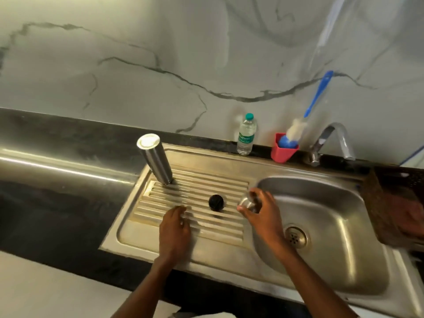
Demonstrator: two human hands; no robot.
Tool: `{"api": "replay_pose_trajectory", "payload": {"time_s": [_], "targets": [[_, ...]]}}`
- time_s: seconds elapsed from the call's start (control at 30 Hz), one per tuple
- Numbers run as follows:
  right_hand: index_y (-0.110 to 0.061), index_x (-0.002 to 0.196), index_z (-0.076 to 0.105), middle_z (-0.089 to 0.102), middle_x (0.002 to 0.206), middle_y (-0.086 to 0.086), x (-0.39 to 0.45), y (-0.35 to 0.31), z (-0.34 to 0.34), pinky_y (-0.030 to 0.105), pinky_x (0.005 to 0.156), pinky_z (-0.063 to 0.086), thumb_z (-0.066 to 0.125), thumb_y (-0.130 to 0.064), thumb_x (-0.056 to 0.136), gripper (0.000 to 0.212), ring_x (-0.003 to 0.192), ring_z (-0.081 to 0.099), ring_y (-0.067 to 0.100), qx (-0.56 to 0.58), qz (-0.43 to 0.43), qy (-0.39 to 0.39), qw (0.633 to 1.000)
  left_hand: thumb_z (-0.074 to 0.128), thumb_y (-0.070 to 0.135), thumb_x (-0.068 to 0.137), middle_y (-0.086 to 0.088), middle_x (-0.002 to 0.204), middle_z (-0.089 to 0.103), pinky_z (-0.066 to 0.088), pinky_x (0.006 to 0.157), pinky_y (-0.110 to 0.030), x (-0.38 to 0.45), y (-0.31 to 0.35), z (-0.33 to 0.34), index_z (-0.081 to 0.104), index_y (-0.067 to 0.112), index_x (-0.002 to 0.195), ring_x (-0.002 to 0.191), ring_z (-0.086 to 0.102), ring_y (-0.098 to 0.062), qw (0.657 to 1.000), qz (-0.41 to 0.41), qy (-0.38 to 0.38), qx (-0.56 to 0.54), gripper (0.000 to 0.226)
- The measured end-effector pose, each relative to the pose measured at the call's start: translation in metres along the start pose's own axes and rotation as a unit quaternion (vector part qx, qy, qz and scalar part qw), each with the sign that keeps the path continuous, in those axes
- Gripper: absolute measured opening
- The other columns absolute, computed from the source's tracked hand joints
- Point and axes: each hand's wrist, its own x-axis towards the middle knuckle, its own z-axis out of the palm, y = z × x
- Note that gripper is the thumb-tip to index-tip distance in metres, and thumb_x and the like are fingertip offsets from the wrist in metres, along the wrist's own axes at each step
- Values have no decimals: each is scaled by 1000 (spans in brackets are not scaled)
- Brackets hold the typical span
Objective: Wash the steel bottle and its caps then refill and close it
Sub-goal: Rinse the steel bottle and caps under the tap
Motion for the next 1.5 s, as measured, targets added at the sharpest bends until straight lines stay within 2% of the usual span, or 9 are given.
{"api": "replay_pose_trajectory", "payload": {"time_s": [0.27, 0.43, 0.7, 0.97, 1.1, 1.2, 1.33, 1.43, 1.5], "targets": [[-20, 133, 60, 62, 131, -2, 48, -83, 133, 24, 97, 40, 92, -26, 70, 71, 119, 53, 19, -132, -78, -101, 983, 44, 63, 101, -11, 176, -2, -8, 128, -57, 68, -56, -27, 5, 15, 167, 162, -9, -27, 970, -50, -153, 183, 90], [-22, 137, 55, 61, 133, 0, 71, -83, 191, 36, 96, 50, 82, -26, 79, 64, 121, 56, 26, -204, -51, -121, 970, 14, 74, 101, -12, 175, -16, -13, 128, -52, 61, -70, -25, -6, 16, 168, 160, -24, -26, 957, -22, -173, 231, 92], [-25, 134, 52, 61, 132, 0, 88, -87, 223, 40, 100, 38, 70, -29, 88, 50, 118, 58, 26, -328, -45, -116, 936, 11, 73, 102, -13, 174, -19, -14, 127, -53, 61, -71, -26, -7, 15, 168, 159, -28, -28, 953, -14, -186, 237, 90], [-28, 143, 51, 48, 149, 0, 61, -71, 178, 54, 113, 32, 77, -48, 83, 69, 140, 42, 25, -375, -17, -12, 927, 13, 72, 102, -14, 174, -19, -13, 128, -54, 62, -73, -25, -7, 14, 168, 158, -29, -29, 952, -7, -190, 241, 90], [-33, 144, 49, 35, 154, 3, 35, -48, 142, 52, 109, 39, 77, -50, 83, 69, 140, 34, 32, -411, 82, -89, 904, 13, 72, 102, -14, 174, -19, -13, 128, -54, 61, -74, -26, -9, 14, 168, 158, -29, -29, 953, -1, -190, 236, 91], [-33, 138, 51, 46, 141, 2, 25, -35, 133, 44, 97, 48, 73, -28, 87, 56, 124, 47, 32, -382, 104, -134, 908, 13, 73, 102, -14, 174, -20, -12, 128, -54, 60, -73, -27, -11, 14, 167, 158, -29, -29, 953, 0, -195, 231, 91], [-28, 127, 61, 58, 127, 0, 24, -31, 117, 39, 86, 54, 72, -13, 83, 47, 111, 60, 27, -265, 107, -47, 957, 22, 71, 104, -13, 174, -21, -12, 129, -53, 60, -70, -33, -10, 14, 167, 159, -28, -27, 959, -3, -205, 198, 91], [-23, 114, 67, 70, 109, -1, 22, -31, 93, 28, 78, 53, 87, -27, 79, 40, 97, 65, 18, -26, 183, 69, 980, 44, 56, 107, -13, 176, 1, -2, 130, -52, 47, -60, -37, 15, 16, 167, 163, -8, -29, 984, -6, -143, 107, 77], [-20, 113, 68, 75, 102, 6, 15, -30, 70, 26, 64, 51, 85, -33, 81, 39, 88, 69, 19, 164, 263, 113, 944, 52, 41, 107, -14, 170, 25, 12, 129, -53, 34, -45, -31, 32, 16, 160, 160, 13, -33, 995, 9, -80, 65, 62]]}}
